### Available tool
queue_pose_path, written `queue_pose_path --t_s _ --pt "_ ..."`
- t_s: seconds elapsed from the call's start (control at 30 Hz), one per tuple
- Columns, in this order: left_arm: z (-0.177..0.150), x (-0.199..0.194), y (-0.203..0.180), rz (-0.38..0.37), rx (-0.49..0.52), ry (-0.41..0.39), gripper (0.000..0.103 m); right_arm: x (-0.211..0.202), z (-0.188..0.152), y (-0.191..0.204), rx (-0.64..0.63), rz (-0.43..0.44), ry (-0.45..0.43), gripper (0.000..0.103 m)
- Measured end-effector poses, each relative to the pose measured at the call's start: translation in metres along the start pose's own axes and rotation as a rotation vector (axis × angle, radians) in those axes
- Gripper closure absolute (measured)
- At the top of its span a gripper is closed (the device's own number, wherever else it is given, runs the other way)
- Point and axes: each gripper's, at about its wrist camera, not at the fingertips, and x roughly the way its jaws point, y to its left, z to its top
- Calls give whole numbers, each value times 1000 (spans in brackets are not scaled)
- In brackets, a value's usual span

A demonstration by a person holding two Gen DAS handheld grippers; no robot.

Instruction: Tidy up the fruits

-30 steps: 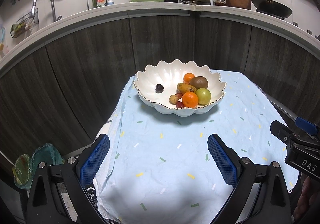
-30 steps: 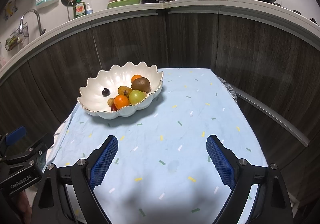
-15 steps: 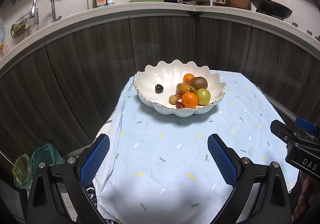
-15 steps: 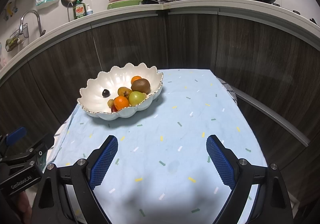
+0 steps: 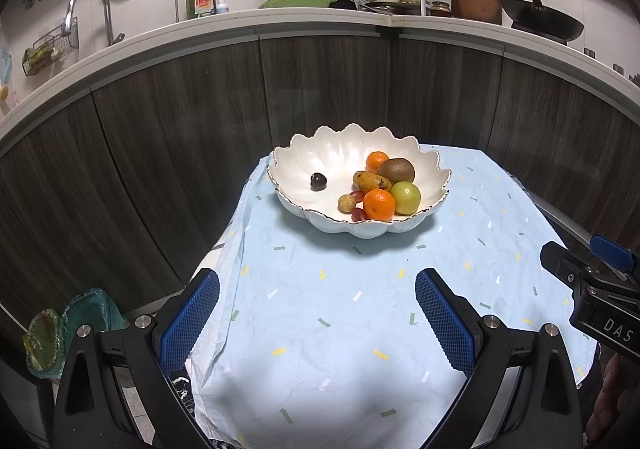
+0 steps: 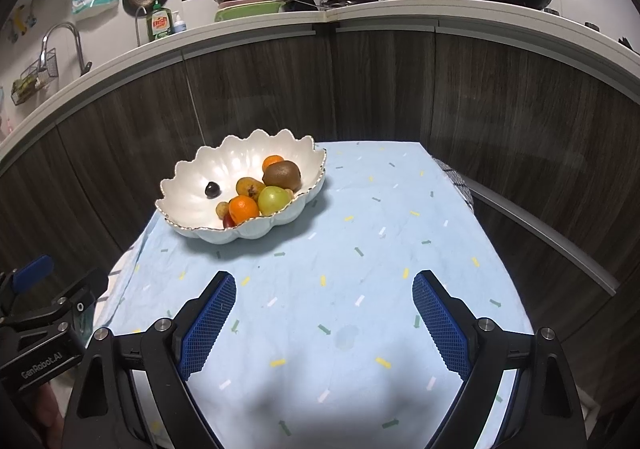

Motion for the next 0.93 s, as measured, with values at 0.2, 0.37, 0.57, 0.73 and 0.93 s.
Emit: queue_pose_path --t_s 0.2,0.37,0.57,0.73,0.93 --pt "0 -1 0 -1 -2 1 3 0 0 0 0 1 0 12" --pt "1 -2 -1 -5 -4 2 3 0 0 0 2 1 0 12" --pt "1 -1 -2 -7 -4 8 3 0 0 -1 1 1 1 12" --pt "0 0 -3 -8 -3 10 3 0 0 -1 2 1 1 12" --pt "-1 -1 -3 -1 -1 -5 3 1 0 -1 5 2 2 12"
